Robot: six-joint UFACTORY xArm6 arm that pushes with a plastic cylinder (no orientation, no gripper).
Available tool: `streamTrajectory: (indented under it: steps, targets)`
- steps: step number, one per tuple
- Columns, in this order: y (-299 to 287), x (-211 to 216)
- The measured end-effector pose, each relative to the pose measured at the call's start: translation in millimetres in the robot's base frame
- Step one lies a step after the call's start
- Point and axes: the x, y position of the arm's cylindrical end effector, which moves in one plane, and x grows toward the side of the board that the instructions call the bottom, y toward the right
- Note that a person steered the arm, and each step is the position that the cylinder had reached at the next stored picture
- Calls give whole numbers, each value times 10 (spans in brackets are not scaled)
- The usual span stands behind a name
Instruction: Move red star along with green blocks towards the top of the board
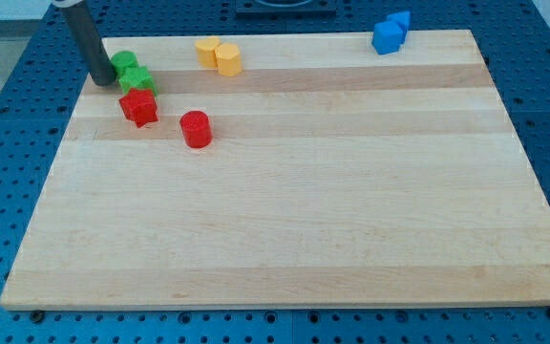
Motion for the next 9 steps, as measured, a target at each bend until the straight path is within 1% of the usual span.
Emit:
streamTrajectory:
  steps: [1,2,3,4,5,6,7,8,9]
  targets:
    - [-2,49]
    - [-112,452]
    - [-241,1062]
    - [193,1264]
    - [421,1281]
    - [558,1213]
    - [846,1060]
    - [908,1012]
    - [861,755]
